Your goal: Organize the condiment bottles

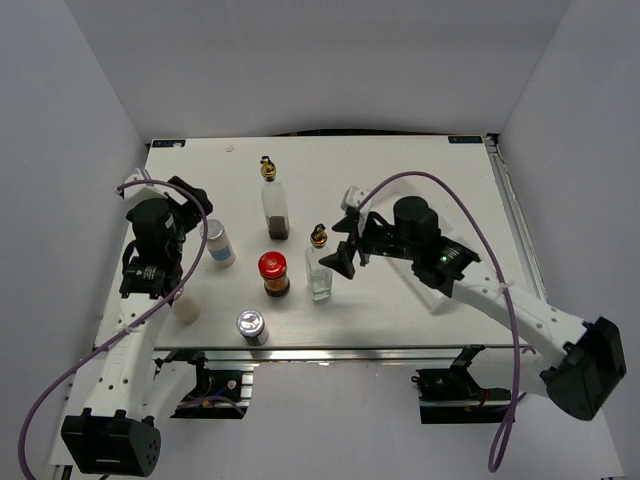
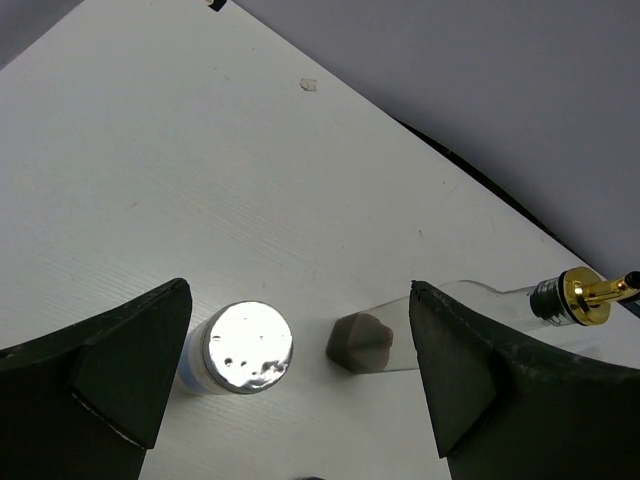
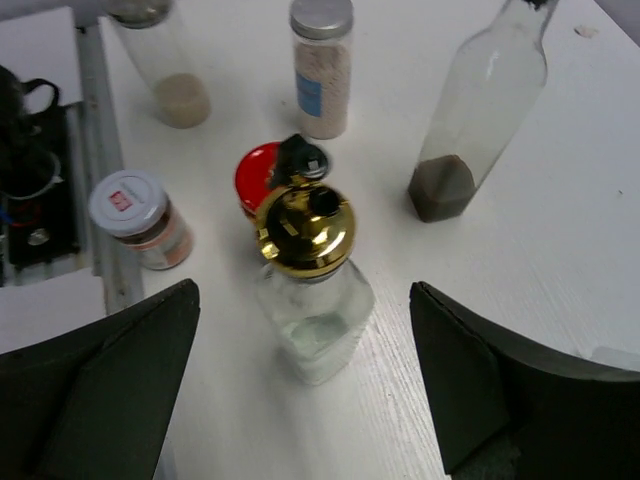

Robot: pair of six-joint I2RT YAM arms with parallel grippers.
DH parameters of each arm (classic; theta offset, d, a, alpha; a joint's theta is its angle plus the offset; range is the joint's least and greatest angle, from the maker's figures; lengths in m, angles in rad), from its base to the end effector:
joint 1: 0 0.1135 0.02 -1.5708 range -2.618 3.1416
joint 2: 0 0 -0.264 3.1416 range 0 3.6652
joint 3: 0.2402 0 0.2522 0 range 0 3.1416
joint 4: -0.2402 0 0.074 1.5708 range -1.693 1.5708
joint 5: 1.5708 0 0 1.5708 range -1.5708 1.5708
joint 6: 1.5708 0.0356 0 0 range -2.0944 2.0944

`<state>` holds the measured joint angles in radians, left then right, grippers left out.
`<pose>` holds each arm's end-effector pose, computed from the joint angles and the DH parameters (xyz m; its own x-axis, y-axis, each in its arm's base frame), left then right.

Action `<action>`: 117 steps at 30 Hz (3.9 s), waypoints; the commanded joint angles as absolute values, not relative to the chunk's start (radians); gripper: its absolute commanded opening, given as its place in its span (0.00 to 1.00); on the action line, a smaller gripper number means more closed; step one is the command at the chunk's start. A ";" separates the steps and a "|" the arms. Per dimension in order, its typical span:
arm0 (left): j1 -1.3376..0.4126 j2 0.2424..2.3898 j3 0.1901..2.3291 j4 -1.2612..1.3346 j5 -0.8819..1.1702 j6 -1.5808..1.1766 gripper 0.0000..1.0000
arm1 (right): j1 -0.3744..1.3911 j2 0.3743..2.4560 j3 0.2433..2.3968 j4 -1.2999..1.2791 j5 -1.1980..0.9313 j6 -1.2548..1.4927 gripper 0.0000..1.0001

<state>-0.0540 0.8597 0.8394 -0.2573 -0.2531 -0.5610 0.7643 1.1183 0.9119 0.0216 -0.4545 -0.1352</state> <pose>0.1983 -0.0018 0.3388 -0.1316 -0.5087 -0.8508 -0.3049 0.8374 -0.4536 0.1775 0.1918 0.3400 -0.0056 -0.1732 -0.9849 -0.9426 0.3296 -0.0526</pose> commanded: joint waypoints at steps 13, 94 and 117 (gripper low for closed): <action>-0.052 0.874 0.847 -0.236 -0.225 -0.555 0.98 | 0.833 1.362 0.989 0.351 -0.270 -0.117 0.50; -0.052 0.940 0.836 -0.186 -0.311 -0.545 0.98 | 0.118 1.796 1.445 0.492 -0.497 -0.074 0.00; -0.052 0.899 0.824 -0.199 -0.299 -0.538 0.98 | 0.071 1.709 1.276 0.497 -0.584 -0.158 0.71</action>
<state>-0.0540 0.9237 0.8257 -0.2012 -0.3023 -0.5423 0.0799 1.7721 1.2900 0.4461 -0.5865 -0.1474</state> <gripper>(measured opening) 0.983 0.688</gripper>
